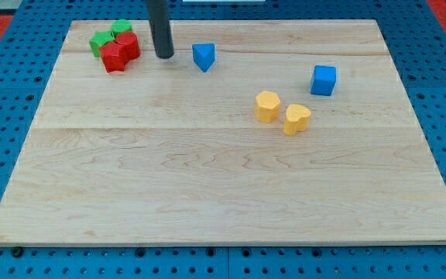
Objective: Move the red star towards the center of the board
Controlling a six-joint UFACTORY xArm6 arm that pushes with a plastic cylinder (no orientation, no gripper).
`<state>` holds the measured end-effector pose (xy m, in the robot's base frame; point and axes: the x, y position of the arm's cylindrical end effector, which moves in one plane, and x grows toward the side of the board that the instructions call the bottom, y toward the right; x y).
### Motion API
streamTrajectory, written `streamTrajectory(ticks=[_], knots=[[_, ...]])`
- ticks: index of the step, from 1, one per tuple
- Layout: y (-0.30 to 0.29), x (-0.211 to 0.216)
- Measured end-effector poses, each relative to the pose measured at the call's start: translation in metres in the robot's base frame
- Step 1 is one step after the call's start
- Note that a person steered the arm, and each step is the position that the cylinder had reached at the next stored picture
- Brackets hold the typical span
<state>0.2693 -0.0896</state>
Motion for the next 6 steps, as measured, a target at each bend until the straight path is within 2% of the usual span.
streamTrajectory(ticks=[1,3,4,6], knots=[[0.017,-0.035],[-0.097,-0.039],[-0.117,-0.026],[-0.119,0.023]])
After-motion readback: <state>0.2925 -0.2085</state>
